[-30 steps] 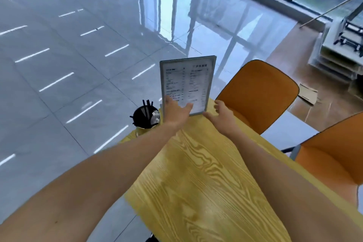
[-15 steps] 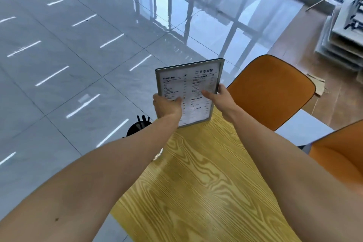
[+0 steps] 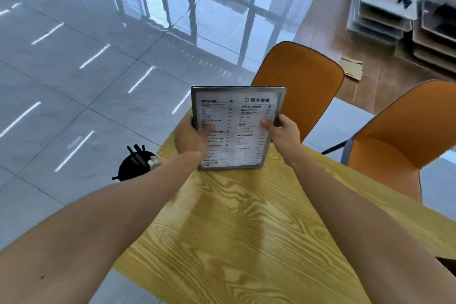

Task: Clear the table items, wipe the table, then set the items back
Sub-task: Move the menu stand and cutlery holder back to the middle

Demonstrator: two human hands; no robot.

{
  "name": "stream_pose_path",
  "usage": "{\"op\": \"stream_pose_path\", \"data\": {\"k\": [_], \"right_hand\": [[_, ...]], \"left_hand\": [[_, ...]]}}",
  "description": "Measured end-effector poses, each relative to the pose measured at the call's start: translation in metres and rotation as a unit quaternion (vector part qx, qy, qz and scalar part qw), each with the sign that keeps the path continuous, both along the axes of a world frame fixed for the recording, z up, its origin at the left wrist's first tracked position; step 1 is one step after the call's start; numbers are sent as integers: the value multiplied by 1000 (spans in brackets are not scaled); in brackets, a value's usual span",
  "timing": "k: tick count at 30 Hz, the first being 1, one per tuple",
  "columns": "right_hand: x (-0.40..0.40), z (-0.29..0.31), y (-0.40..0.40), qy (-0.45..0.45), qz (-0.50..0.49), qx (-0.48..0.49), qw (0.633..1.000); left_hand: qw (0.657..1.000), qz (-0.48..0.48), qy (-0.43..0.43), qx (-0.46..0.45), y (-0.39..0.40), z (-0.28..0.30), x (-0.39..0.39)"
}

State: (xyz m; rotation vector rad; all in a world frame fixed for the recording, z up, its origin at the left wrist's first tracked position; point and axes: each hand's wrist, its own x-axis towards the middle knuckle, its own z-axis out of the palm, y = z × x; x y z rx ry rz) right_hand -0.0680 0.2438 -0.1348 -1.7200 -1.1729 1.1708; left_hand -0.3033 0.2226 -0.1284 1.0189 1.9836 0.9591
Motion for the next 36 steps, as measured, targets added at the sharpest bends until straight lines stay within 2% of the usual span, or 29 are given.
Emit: {"op": "stream_pose_path", "data": {"k": [5, 13, 18, 24, 36], "right_hand": [[82, 4, -73, -9, -96, -3, 995], [204, 15, -204, -19, -239, 7, 971], [254, 15, -267, -6, -294, 10, 956], [286, 2, -314, -30, -320, 1, 947], [311, -9, -338, -9, -326, -4, 945]], "left_hand": [[994, -111, -4, -2, -26, 10, 75], [961, -276, -19, -10, -87, 17, 208], [948, -314, -40, -24, -130, 10, 267], [937, -349, -16, -20, -162, 1, 307], [926, -377, 32, 4, -187, -1, 330]]}}
